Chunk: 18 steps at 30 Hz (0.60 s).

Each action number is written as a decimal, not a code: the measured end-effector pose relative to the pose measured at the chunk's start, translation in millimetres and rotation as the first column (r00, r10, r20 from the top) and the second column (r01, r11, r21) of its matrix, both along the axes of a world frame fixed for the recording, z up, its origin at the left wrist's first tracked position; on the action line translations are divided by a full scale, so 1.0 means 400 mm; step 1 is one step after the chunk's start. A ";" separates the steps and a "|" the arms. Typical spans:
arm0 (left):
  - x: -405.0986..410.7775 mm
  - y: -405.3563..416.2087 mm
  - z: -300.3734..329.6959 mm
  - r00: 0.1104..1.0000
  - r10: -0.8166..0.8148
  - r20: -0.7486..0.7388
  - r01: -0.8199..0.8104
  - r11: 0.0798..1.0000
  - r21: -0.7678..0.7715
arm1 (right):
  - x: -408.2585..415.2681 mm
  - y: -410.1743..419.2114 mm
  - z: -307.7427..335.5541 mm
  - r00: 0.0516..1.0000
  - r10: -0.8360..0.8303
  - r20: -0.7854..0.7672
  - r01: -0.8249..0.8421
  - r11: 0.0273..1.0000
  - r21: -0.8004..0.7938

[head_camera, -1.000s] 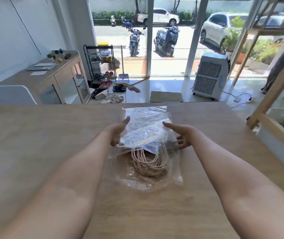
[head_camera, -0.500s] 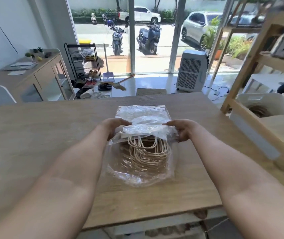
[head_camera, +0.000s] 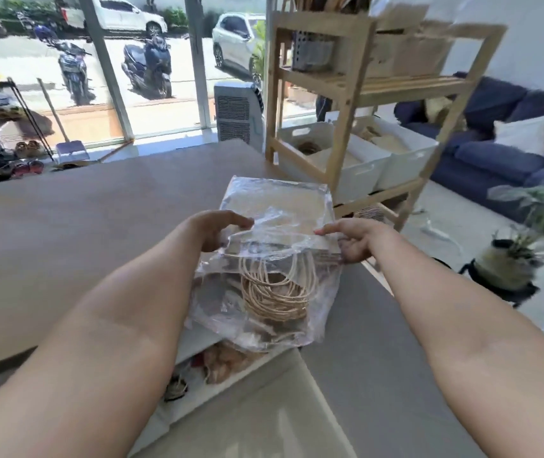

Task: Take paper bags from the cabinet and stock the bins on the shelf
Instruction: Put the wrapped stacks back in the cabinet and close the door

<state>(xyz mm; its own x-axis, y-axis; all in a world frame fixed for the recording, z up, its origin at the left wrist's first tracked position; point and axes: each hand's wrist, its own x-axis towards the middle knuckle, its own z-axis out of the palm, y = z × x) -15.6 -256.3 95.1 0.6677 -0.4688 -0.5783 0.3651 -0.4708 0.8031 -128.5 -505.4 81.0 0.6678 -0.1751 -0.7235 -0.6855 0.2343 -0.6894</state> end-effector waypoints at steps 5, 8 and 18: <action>-0.151 -0.086 -0.019 0.995 -0.090 0.033 0.083 0.981 0.173 | -0.220 -0.092 -0.048 0.997 -0.071 -0.042 0.073 0.996 0.045; -0.203 -0.090 -0.071 0.991 -0.136 0.015 0.130 0.971 0.200 | -0.318 -0.061 -0.084 0.993 -0.102 -0.064 0.105 0.993 0.050; -0.205 0.001 -0.426 0.954 -0.179 -0.241 0.242 0.934 0.261 | -0.436 0.067 -0.346 0.963 -0.112 -0.247 0.141 0.985 0.104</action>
<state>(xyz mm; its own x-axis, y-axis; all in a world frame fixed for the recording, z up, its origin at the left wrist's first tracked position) -97.5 -256.1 -75.1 0.4202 -0.3800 -0.8240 0.3776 -0.7526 0.5396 -303.0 -478.6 -57.3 0.4508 -0.1494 -0.8800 -0.7862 0.4004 -0.4707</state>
